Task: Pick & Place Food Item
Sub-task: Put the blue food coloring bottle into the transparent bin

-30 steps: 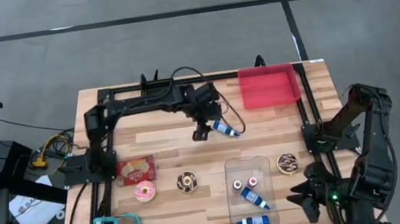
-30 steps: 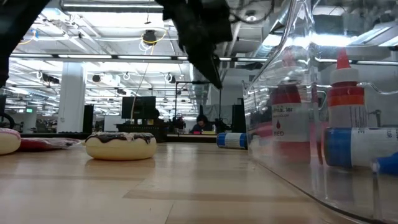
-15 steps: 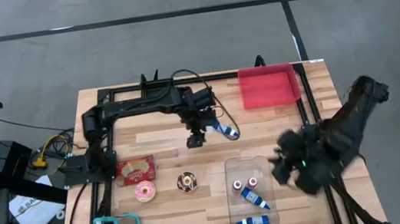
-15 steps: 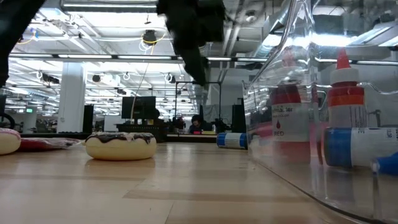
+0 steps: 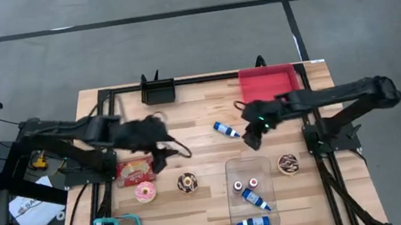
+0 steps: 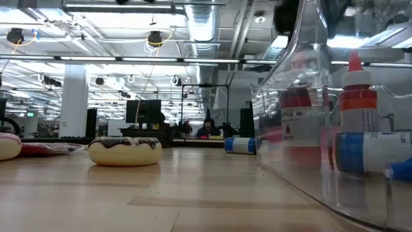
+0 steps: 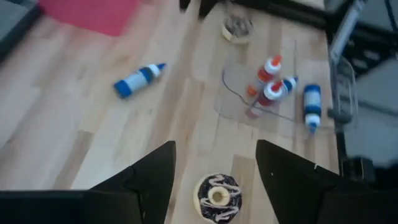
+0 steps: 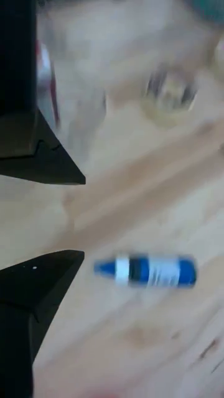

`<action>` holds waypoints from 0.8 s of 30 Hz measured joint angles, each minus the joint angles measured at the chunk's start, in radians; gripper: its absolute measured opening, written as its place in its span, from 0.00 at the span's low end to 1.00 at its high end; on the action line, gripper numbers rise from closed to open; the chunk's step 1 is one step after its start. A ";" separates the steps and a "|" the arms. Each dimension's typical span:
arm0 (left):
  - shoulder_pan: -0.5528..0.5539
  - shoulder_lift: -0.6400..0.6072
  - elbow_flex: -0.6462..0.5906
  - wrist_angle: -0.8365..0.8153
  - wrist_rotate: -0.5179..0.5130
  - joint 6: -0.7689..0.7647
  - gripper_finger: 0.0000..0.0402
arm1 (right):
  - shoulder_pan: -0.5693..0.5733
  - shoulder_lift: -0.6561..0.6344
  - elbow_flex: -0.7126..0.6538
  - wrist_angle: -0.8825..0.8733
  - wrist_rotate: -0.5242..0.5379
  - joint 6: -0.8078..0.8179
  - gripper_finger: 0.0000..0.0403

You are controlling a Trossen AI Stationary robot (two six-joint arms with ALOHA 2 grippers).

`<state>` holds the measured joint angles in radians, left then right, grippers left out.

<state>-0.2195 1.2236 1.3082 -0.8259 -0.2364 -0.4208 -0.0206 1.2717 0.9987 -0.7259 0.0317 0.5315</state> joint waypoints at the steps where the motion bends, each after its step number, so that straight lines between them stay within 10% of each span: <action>1: -0.028 -0.021 -0.012 0.001 -0.054 -0.034 0.54 | -0.034 0.031 -0.007 -0.001 -0.005 -0.048 0.43; 7: -0.144 -0.063 -0.027 -0.010 -0.208 -0.147 0.54 | -0.174 0.255 0.042 -0.016 -0.099 -0.186 0.43; 24: -0.224 -0.064 -0.027 0.007 -0.212 -0.137 0.54 | -0.166 0.643 0.195 0.013 -0.052 -0.181 0.43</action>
<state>-0.4438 1.1599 1.2808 -0.8185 -0.4480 -0.5575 -0.1865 1.9142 1.1938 -0.7128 -0.0199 0.3501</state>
